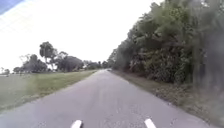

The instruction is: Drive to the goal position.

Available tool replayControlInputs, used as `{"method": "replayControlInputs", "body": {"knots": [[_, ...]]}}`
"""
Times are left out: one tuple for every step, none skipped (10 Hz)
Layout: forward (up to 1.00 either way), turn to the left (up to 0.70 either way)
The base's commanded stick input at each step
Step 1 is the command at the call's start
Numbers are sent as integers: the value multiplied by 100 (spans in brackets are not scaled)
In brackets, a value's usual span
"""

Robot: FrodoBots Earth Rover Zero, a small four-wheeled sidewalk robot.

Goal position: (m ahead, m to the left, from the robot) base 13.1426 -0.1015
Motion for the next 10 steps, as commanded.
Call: {"method": "replayControlInputs", "body": {"knots": [[83,3],[83,3],[83,3],[83,3],[83,3],[83,3],[83,3],[83,3],[83,3],[83,3]]}}
